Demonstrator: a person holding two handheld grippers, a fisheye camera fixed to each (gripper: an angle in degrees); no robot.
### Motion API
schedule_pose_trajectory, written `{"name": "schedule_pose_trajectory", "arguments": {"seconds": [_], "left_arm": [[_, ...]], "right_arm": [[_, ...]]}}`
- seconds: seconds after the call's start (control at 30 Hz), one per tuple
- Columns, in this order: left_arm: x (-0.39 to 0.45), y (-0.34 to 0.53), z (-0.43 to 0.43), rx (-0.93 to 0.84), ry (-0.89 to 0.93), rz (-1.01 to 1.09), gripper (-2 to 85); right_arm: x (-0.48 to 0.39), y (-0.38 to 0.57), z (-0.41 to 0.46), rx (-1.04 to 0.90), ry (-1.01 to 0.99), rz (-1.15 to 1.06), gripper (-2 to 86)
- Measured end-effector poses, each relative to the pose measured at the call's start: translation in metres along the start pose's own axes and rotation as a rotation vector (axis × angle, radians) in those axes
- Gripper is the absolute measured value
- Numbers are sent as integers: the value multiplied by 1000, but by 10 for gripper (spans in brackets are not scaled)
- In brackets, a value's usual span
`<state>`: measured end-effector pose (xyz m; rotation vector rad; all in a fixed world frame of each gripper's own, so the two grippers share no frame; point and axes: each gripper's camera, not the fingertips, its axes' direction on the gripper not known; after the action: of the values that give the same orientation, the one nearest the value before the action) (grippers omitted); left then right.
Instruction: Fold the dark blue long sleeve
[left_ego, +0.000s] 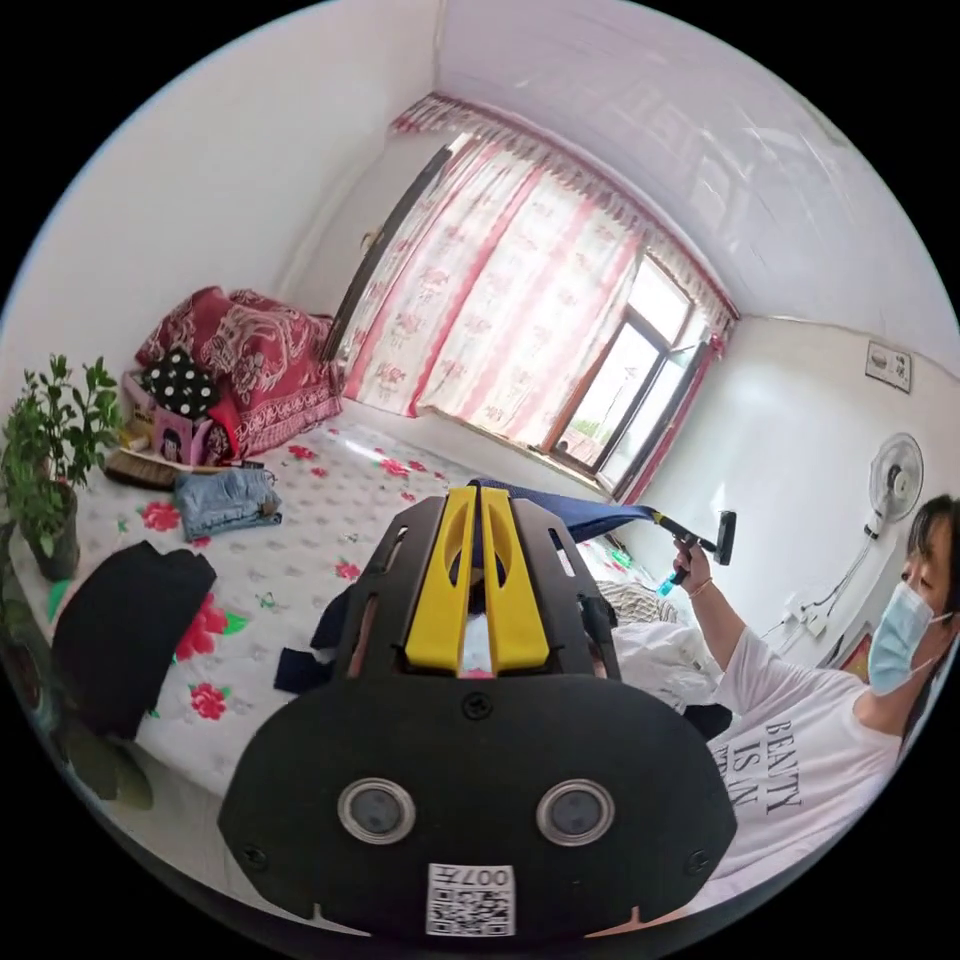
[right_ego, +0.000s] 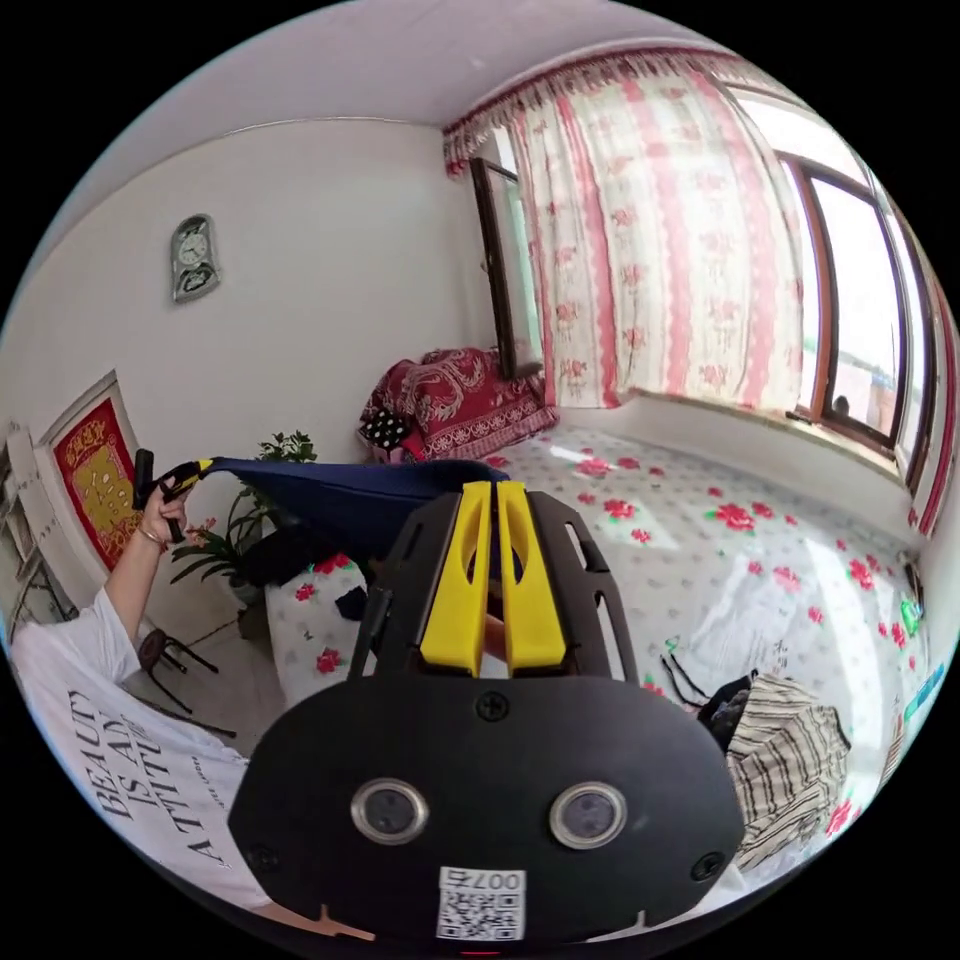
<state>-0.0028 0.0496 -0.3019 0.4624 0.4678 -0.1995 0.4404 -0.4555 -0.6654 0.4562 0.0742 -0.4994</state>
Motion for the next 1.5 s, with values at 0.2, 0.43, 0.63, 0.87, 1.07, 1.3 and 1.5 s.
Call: {"name": "schedule_pose_trajectory", "arguments": {"seconds": [0.2, 0.43, 0.63, 0.87, 1.07, 1.3, 1.5], "left_arm": [[-18, 110, 26, -211, -34, -52, -10], [-101, 321, 102, -537, -113, -491, -10], [-111, 403, 105, -695, -165, -608, -10], [-112, 443, 96, -670, -169, -676, -9], [-133, 450, 94, -677, -290, -729, 2], [-202, 377, 100, -507, -367, -709, 50], [-297, 286, 175, -386, -326, -712, 78]], "right_arm": [[-6, 133, 28, -215, -63, 6, -3], [1, 339, 135, -665, -133, 259, -3], [-17, 445, 153, -889, -145, 312, -2], [-26, 507, 135, -948, -117, 336, -1], [-22, 540, 134, -1001, 61, 385, 8], [-55, 515, 164, -867, 98, 292, 5], [-104, 515, 252, -887, -83, 286, 13]]}}
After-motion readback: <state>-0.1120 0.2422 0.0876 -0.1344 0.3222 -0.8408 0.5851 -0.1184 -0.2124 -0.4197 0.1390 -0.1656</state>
